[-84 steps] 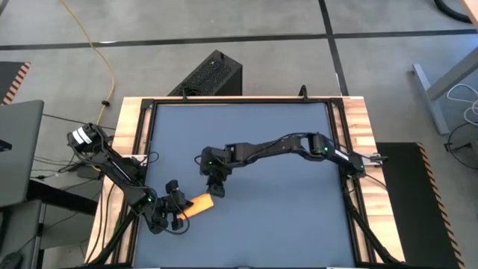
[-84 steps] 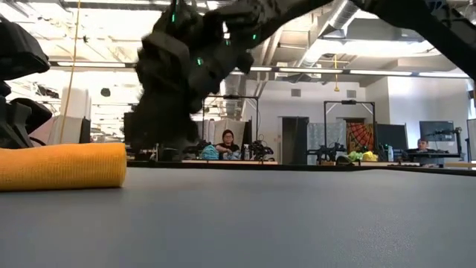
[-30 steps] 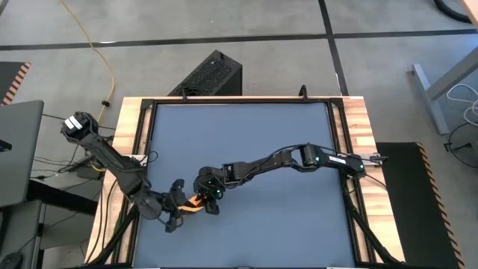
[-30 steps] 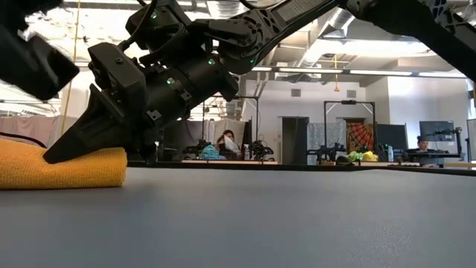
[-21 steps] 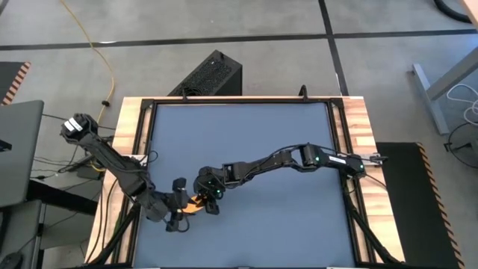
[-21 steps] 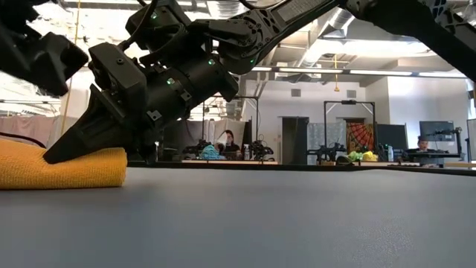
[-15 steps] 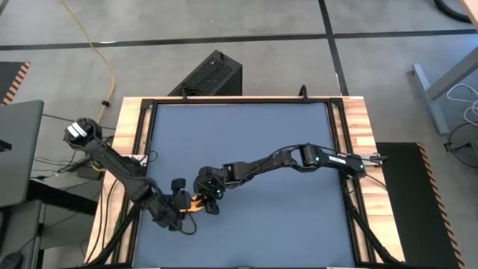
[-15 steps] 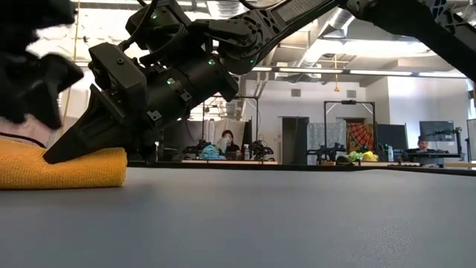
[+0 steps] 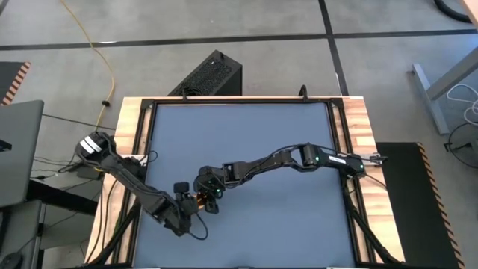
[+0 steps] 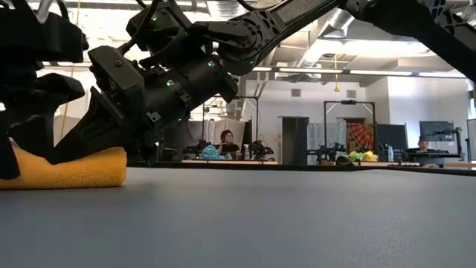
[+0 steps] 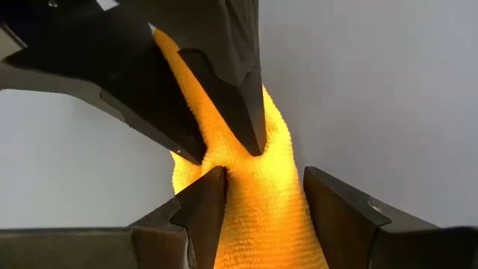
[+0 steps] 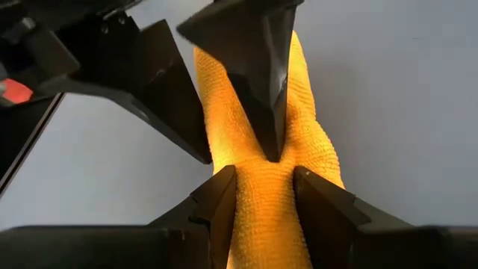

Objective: Roll towel
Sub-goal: Roll the orange microfiber towel

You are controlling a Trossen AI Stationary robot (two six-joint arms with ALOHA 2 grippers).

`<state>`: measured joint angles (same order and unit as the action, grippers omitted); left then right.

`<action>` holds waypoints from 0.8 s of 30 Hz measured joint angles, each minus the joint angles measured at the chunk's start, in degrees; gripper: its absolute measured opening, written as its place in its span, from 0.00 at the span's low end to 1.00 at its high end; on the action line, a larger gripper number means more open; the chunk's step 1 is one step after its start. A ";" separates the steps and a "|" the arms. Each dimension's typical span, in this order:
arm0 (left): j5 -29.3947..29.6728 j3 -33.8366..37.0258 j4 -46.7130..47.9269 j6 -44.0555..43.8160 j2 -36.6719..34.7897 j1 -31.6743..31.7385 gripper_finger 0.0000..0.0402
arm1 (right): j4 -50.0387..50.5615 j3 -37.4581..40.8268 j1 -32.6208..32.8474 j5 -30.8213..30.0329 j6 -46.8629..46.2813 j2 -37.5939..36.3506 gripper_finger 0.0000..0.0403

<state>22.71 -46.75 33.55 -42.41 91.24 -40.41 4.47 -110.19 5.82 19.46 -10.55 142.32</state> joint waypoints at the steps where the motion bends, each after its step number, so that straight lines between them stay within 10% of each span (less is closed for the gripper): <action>1: -0.22 -0.68 1.01 -0.21 0.59 0.13 0.44 | 0.00 0.00 0.00 0.00 -0.10 0.00 0.40; 11: -3.29 -0.86 4.28 -8.87 2.49 1.22 0.41 | 3.58 0.02 -0.05 -0.07 -2.95 -1.38 0.40; 19: -5.38 -0.80 4.90 -10.88 2.40 1.60 0.07 | 12.46 0.12 0.70 -0.48 0.09 -5.80 0.40; 24: -5.51 -0.77 5.38 -13.52 2.41 1.38 0.05 | 20.59 2.05 2.22 -5.98 5.12 -11.95 0.40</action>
<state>17.20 -47.53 38.93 -55.93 93.65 -39.04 25.06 -108.15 8.05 13.49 -5.43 130.37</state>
